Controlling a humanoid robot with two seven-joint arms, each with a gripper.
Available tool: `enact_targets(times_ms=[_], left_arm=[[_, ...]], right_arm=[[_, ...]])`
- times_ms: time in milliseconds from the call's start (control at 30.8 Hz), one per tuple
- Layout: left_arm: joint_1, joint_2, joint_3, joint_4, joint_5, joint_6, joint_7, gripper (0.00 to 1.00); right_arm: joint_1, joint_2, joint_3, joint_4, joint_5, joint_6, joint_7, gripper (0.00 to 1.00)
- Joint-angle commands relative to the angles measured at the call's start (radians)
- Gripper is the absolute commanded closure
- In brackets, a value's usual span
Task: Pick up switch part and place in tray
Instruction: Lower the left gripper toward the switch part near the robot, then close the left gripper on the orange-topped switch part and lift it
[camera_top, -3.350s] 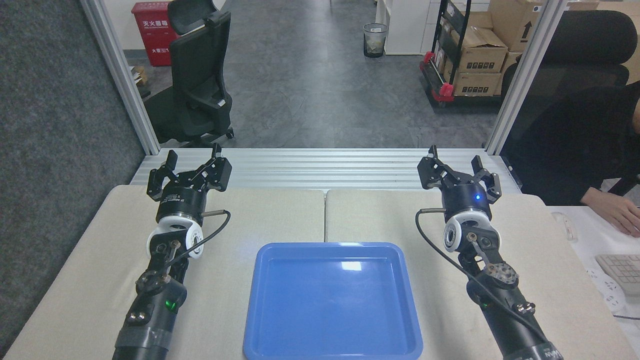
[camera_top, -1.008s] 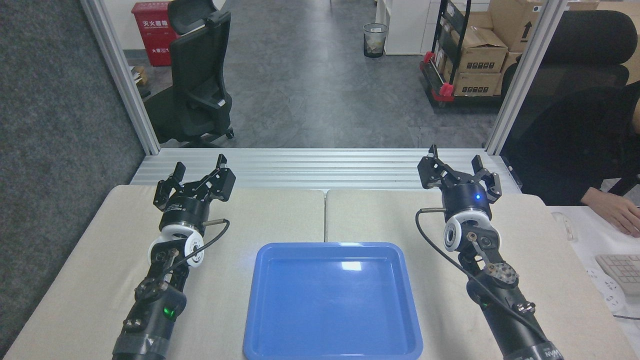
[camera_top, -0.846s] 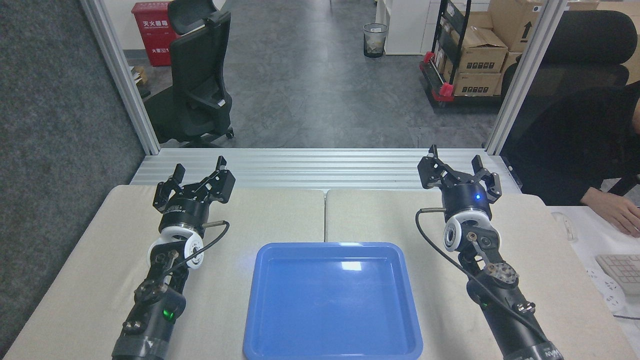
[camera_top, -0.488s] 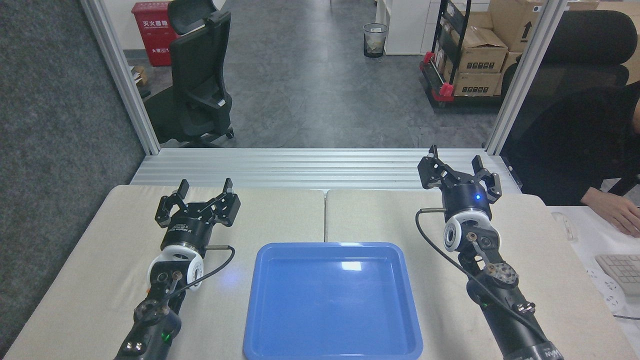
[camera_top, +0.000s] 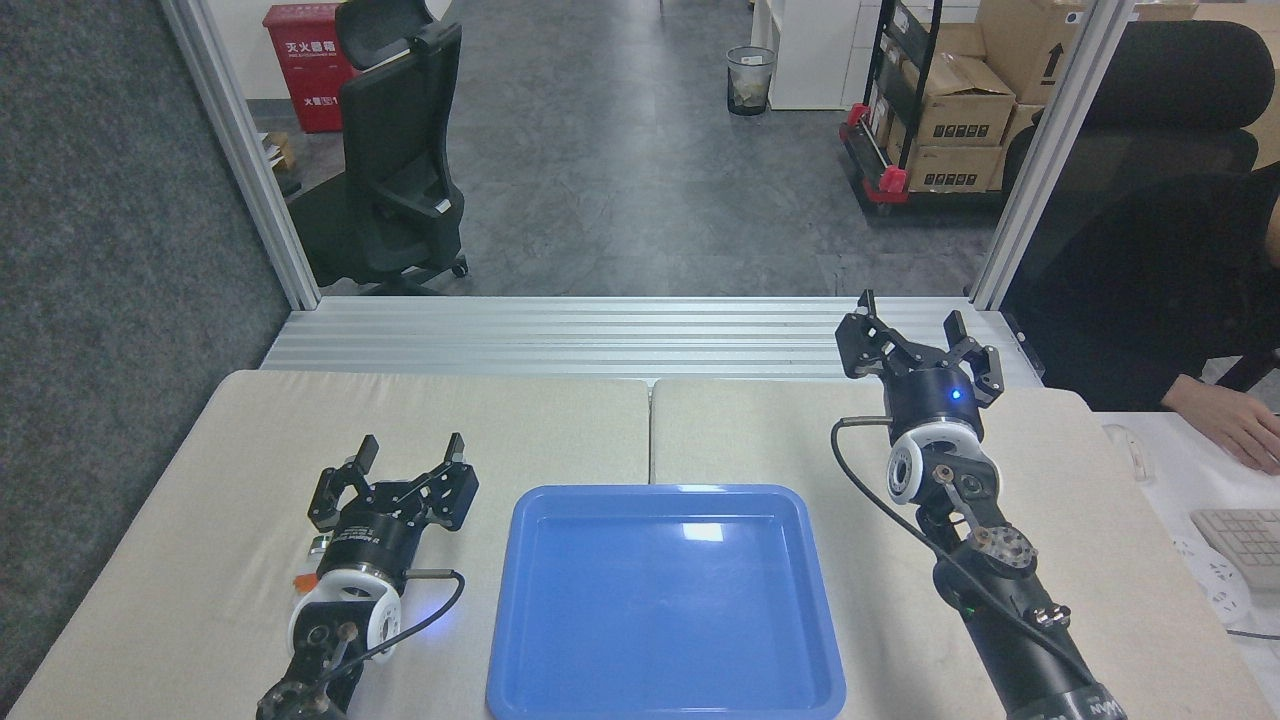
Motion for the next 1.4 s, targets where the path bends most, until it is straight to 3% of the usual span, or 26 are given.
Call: enact_targets(times_ms=[0, 260, 813, 1008, 1366], left_arm=[[0.055, 0.037, 0.038, -0.029, 0.013, 0.044, 0.011, 0.00], [0.147, 0.057, 0.144, -0.040, 0.013, 0.043, 0.021, 0.00], [0.299, 0.043, 0.189, -0.019, 0.011, 0.043, 0.125, 0.00], [0.295, 0.043, 0.179, 0.007, 0.007, 0.036, 0.120, 0.23], [0.301, 0.042, 0.129, 0.007, 0.003, 0.035, 0.113, 0.17]], right_arm=[[0.000, 0.000, 0.001, 0.000, 0.001, 0.002, -0.001, 0.00], [-0.001, 0.000, 0.003, 0.000, 0.002, 0.002, -0.001, 0.00], [-0.001, 0.000, 0.003, 0.000, 0.002, 0.002, -0.001, 0.00], [0.000, 0.000, 0.003, 0.000, 0.002, 0.002, -0.002, 0.00], [-0.001, 0.000, 0.003, 0.000, 0.002, 0.002, -0.002, 0.00]])
